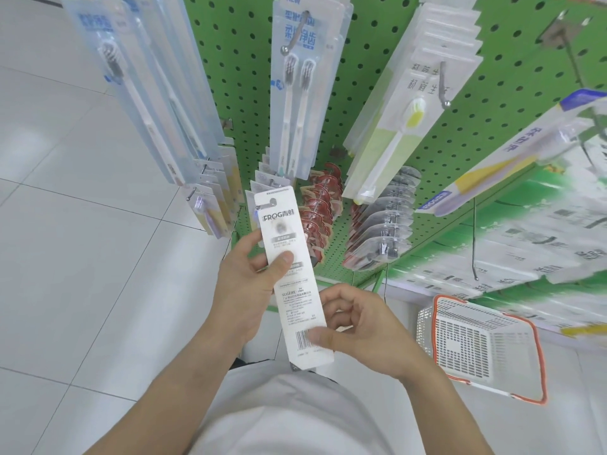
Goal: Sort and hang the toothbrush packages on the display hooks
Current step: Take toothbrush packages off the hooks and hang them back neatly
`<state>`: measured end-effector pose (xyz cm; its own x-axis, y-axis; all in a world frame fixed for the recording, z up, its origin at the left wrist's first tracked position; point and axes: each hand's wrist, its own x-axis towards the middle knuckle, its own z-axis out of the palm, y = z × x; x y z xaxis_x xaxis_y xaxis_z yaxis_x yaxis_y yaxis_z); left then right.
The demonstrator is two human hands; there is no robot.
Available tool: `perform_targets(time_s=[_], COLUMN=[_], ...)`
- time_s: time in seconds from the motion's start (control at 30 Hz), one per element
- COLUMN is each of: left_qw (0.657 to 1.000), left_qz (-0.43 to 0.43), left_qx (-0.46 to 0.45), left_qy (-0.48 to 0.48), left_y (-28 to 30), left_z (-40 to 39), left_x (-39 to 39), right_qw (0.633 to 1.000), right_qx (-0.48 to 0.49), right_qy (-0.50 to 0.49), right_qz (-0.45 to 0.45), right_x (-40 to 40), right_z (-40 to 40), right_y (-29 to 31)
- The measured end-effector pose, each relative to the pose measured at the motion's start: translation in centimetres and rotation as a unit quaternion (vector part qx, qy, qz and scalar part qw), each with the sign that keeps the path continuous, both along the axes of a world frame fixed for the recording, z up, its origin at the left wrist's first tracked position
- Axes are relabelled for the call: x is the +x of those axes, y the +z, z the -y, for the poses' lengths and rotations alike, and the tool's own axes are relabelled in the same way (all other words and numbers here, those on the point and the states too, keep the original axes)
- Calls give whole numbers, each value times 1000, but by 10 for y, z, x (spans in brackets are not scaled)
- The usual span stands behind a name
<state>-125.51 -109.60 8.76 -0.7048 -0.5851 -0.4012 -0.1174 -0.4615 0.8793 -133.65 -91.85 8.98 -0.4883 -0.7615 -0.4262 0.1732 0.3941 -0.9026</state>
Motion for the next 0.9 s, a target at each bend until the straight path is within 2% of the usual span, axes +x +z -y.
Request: perform_targets(time_s=[0.23,0.3,0.43,0.6,0.7,0.8,0.9], left_qw=[998,999,996,997,999,998,999], left_qz=[-24,-6,27,32,18,-11,-10], left_qx=[6,-5,-22,-45,-5,44,21], left_qy=[61,38,-78,-55,-44,-44,-47], left_y=[6,5,6,5,5,3,-4], left_z=[0,-2,-12,-27,-36,-52,-71], left_x=[-1,-1,8,19,24,31,44], right_qw=[998,996,994,993,978,956,948], right_qx=[-21,-34,-42,-53,-88,-97,-86], right_qy=[-10,-15,-60,-63,-84,-60,-13], right_qz=[62,79,80,86,168,272,306], right_x=[4,4,4,6,11,14,17], right_z=[-3,-4,-11,-22,-27,-32,-44], right_y=[-2,-4,-7,-6,-11,-16,-22])
